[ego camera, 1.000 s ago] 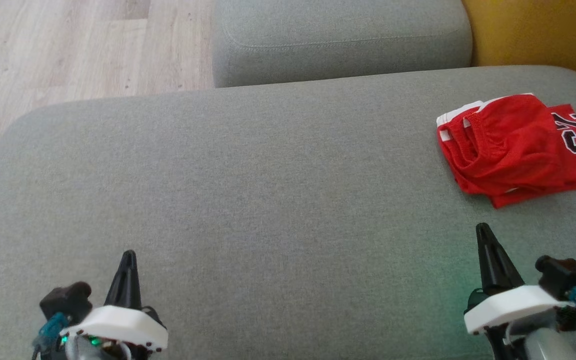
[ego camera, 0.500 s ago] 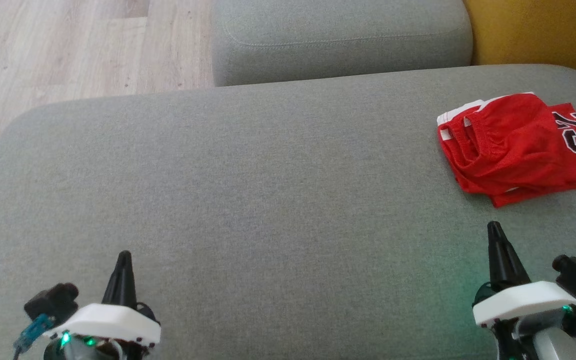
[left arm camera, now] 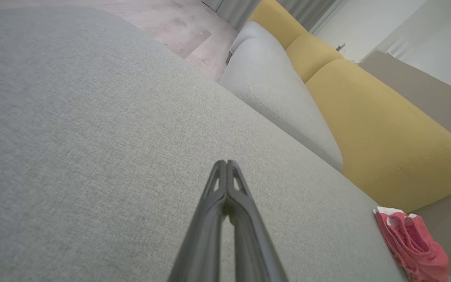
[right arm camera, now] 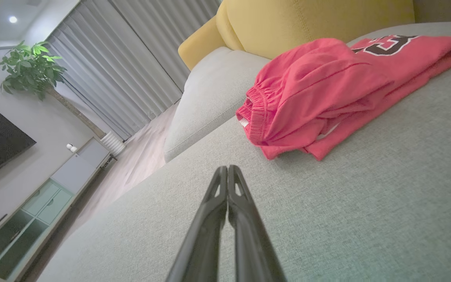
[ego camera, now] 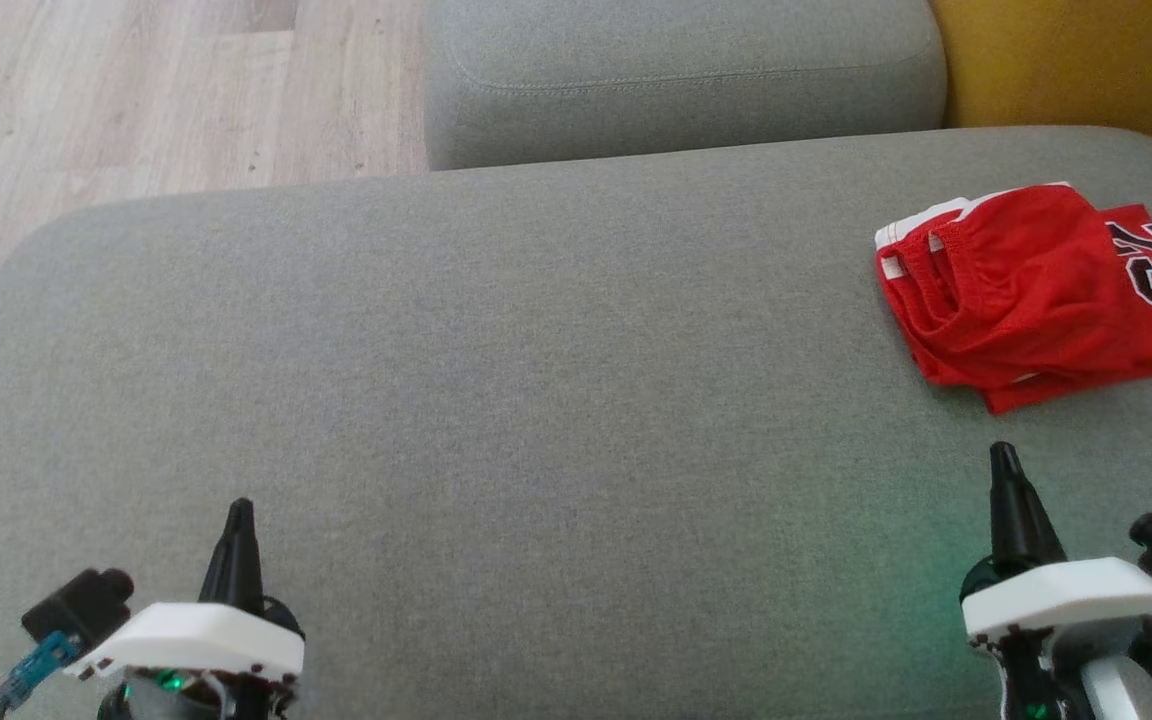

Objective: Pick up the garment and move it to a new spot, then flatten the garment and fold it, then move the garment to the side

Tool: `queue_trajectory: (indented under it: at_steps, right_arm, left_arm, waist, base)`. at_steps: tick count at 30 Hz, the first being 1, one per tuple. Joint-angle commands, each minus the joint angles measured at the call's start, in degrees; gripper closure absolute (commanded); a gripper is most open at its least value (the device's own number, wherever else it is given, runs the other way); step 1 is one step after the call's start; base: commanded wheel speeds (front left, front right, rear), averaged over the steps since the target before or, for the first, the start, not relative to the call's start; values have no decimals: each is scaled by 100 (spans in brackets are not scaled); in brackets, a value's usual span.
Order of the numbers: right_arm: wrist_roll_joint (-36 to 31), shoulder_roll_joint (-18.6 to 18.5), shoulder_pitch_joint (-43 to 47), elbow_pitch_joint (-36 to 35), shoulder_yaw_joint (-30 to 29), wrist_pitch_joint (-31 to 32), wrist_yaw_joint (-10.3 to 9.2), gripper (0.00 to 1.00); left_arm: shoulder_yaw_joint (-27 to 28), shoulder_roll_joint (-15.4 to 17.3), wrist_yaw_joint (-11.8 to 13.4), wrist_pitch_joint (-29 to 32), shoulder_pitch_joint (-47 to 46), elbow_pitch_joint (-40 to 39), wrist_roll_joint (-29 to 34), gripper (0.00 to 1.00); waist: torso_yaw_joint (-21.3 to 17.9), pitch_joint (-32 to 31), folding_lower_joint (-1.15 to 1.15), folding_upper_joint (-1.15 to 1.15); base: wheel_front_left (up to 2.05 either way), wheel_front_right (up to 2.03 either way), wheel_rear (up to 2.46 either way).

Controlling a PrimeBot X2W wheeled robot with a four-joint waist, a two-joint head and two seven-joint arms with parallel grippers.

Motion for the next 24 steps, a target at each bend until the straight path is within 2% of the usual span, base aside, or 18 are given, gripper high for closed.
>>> queue_trajectory:
  at_steps: [1, 24]
  right_arm:
    - [167, -21, -315, -226, -13, 26, -1, 100]
    - [1539, 74, -350, -330, -225, 371, -2, 100]
  left_arm:
    - [133, 30, -47, 25, -365, -206, -153, 100]
    - [301, 34, -152, 396, -448, -285, -1532, 100]
  waist:
    - [0, 2, 0, 0]
    - [2, 36, 0, 0]
  base:
    - [0, 0, 0]
    - [0, 0, 0]
